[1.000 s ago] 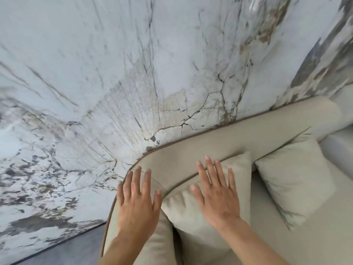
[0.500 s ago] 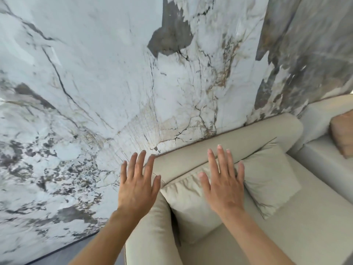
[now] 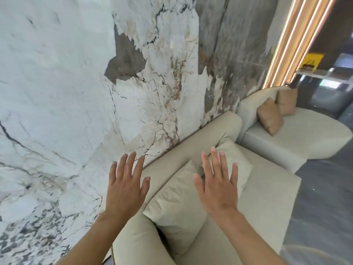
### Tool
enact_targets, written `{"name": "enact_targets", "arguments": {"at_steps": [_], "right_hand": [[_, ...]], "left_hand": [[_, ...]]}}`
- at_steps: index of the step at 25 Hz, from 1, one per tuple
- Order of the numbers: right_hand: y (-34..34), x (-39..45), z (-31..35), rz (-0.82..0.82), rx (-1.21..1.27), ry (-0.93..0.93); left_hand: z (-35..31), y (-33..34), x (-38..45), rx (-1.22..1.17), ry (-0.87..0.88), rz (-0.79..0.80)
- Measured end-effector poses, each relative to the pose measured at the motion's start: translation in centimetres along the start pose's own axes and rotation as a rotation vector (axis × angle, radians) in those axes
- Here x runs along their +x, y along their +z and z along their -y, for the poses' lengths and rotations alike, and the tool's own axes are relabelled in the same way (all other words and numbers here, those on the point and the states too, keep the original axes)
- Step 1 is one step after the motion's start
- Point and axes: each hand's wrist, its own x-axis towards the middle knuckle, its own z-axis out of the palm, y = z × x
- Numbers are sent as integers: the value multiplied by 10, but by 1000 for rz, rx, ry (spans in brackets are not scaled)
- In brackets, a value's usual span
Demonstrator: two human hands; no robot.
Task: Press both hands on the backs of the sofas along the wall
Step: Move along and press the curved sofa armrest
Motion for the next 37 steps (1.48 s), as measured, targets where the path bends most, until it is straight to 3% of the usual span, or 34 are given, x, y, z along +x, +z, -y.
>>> {"name": "enact_targets", "arguments": {"at_steps": [7,13,26,32,37], "right_hand": [[-22,-15,61,-29,-196,255],[-57,-66,97,-25,-292,411],[-99,-162,196,7,-293,572],[-49,-172,210,39,-313,633],[46,-219,203,210,-271,688]], "left_hand": [[48,17,32,-159,244,37],[48,3,15,-252,405,55],[118,-62,-55,-271,558,63],[132,6,-55,-304,675,129],[137,102,-95,-340,717,264]]}}
